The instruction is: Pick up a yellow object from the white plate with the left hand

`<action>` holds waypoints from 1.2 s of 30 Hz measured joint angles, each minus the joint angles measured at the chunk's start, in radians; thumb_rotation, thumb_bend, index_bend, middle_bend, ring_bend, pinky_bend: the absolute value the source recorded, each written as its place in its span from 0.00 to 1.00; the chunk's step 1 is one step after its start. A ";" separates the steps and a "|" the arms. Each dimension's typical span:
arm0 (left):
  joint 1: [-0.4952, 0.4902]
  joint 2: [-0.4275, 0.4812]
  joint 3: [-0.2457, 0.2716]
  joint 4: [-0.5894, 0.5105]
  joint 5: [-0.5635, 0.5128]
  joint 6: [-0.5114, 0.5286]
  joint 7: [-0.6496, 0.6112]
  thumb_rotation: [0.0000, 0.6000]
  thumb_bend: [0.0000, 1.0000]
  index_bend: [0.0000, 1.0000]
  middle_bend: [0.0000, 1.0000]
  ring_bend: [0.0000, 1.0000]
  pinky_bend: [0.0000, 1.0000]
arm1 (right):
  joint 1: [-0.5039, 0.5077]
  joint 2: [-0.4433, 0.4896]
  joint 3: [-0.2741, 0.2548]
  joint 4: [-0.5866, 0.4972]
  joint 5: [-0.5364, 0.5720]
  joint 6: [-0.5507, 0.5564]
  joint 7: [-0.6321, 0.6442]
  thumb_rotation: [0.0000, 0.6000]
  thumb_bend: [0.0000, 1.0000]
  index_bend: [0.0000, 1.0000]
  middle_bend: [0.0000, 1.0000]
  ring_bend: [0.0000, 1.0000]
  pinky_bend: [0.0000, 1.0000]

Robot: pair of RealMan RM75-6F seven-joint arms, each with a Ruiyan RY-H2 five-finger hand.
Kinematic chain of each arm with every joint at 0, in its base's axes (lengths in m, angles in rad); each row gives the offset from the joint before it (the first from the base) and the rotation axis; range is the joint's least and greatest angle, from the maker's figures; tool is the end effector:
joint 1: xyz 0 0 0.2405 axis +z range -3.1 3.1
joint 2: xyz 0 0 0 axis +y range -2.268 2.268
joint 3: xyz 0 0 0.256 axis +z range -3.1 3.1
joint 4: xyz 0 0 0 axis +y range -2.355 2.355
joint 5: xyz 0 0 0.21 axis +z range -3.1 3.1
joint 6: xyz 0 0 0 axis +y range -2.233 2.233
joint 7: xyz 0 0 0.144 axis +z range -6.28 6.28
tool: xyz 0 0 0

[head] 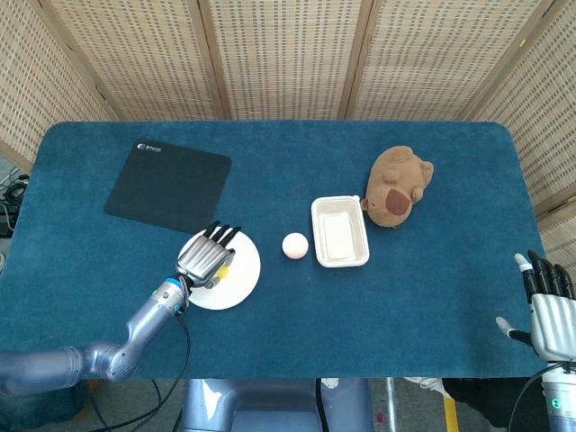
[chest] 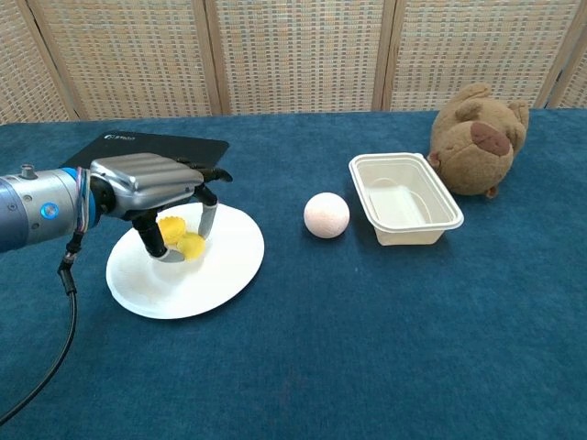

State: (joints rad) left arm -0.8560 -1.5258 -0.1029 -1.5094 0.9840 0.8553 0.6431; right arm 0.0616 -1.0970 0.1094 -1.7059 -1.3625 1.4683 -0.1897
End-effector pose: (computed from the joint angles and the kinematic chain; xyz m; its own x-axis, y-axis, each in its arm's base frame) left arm -0.1364 0.3416 -0.0335 0.7124 0.2540 0.6542 0.6712 -0.5188 -0.5294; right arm -0.3121 -0.1836 0.1700 0.4840 0.0014 0.8751 -0.8670 0.1361 0.4793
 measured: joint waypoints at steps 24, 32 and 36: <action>-0.021 0.021 -0.033 0.141 -0.118 -0.046 -0.124 1.00 0.32 0.54 0.00 0.00 0.00 | 0.003 0.003 -0.001 0.001 0.010 -0.012 0.011 1.00 0.00 0.03 0.00 0.00 0.00; -0.030 0.002 -0.023 0.161 -0.129 -0.051 -0.123 1.00 0.32 0.52 0.00 0.00 0.00 | 0.004 0.008 -0.002 -0.001 0.010 -0.014 0.018 1.00 0.00 0.03 0.00 0.00 0.00; -0.034 -0.011 -0.019 0.175 -0.132 -0.057 -0.125 1.00 0.27 0.41 0.00 0.00 0.00 | 0.003 0.007 -0.003 -0.003 0.008 -0.012 0.014 1.00 0.00 0.03 0.00 0.00 0.00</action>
State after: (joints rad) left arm -0.8903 -1.5363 -0.1217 -1.3343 0.8517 0.7982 0.5177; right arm 0.0649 -1.0902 0.1060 -1.7085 -1.3546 1.4560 -0.1756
